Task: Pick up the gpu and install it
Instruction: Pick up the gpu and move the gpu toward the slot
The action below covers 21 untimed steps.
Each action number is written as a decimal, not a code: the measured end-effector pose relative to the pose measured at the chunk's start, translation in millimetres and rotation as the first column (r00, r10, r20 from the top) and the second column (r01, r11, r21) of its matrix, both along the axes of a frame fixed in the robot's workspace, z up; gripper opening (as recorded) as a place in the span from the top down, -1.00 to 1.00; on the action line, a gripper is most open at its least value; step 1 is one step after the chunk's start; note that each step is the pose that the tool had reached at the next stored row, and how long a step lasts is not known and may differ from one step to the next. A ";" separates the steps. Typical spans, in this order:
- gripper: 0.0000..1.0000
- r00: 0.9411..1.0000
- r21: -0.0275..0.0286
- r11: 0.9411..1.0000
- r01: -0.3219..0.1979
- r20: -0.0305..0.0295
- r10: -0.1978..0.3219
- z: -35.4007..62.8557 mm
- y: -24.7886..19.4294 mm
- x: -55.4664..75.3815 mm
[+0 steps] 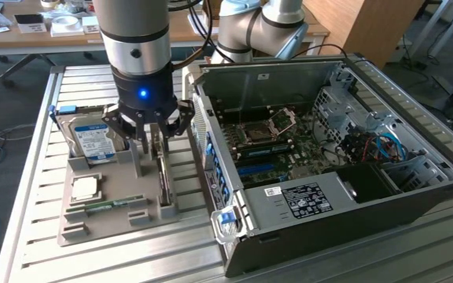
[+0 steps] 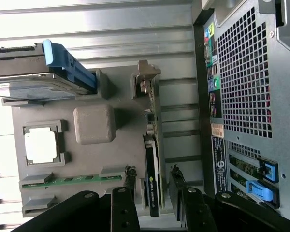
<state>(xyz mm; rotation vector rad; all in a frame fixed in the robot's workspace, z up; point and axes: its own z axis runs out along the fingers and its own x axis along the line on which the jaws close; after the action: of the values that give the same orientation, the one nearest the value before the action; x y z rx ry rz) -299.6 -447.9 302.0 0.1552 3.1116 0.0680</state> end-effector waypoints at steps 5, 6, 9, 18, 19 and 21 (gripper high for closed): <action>0.17 1.000 0.000 1.000 0.000 0.000 0.000 -0.2 -3.0 0.1; 0.17 1.000 0.000 1.000 0.000 0.000 0.000 -0.2 -4.6 0.3; 0.17 1.000 0.000 1.000 0.000 0.000 0.000 -1.7 -5.5 1.8; 0.17 1.000 0.000 1.000 0.000 -0.002 0.000 -6.1 -5.5 2.9; 0.17 1.000 0.001 1.000 0.000 -0.001 0.000 -7.4 -5.5 2.9; 0.17 1.000 0.000 1.000 0.000 -0.002 0.000 -10.5 -5.5 2.9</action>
<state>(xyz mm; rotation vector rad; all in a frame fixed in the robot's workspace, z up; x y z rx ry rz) -296.7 -453.3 291.5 0.1552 3.1133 0.0682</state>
